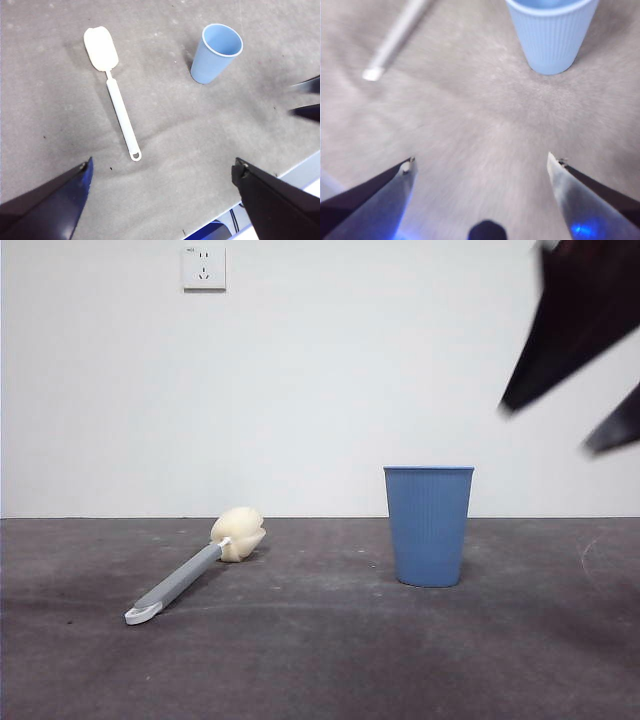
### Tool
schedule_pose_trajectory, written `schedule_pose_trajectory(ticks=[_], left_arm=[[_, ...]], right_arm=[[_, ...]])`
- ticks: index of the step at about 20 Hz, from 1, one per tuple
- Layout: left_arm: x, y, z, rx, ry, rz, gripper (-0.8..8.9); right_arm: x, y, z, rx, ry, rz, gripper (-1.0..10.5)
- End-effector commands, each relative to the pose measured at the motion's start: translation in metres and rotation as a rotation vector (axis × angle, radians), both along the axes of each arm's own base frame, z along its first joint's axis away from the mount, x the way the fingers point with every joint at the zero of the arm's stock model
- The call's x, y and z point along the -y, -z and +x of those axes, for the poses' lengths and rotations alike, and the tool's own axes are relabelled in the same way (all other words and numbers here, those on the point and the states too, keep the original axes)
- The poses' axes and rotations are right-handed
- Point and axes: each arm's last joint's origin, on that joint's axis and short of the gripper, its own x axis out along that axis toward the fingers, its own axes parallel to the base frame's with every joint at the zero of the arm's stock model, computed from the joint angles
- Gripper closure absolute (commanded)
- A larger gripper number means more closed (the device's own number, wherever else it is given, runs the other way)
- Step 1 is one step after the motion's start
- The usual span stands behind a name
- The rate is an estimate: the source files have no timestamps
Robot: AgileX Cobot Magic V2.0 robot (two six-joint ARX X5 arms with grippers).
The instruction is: Pick up the cup brush,pick up the cup,insert the brush into the cup,clean the cup,put the cup brush back,put the cup back to the fixed position on the table
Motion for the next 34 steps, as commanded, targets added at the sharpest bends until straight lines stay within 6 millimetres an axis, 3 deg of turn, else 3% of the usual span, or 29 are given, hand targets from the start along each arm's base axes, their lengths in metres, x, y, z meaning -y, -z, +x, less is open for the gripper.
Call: schedule_pose_trajectory(ticks=[1,6,11,13,15,16,34], left_arm=[[0.001,0.001,-0.001,0.002,0.064,0.007,3.46],[0.002,0.003,-0.003,-0.020,0.147,0.002,3.46],[0.001,0.006,-0.006,-0.050,0.177,0.031,3.58],[0.001,0.007,-0.007,-0.056,0.187,0.046,5.47],[0.000,0.007,-0.007,-0.057,0.188,0.048,7.84],[0.000,0.007,-0.007,-0.057,0.188,0.048,8.26],[0.000,0.007,-0.006,-0.044,0.175,0.052,8.17]], right_arm=[[0.010,-0.029,-0.020,0.032,0.002,0.028,5.0],[0.020,-0.074,-0.046,-0.056,-0.096,0.073,5.1],[0.024,-0.086,-0.053,-0.103,-0.099,0.050,5.1],[0.024,-0.085,-0.054,-0.116,-0.098,0.044,5.4],[0.024,-0.084,-0.054,-0.119,-0.098,0.043,8.6],[0.024,-0.085,-0.054,-0.117,-0.098,0.042,9.6],[0.024,-0.085,-0.054,-0.109,-0.091,0.041,9.5]])
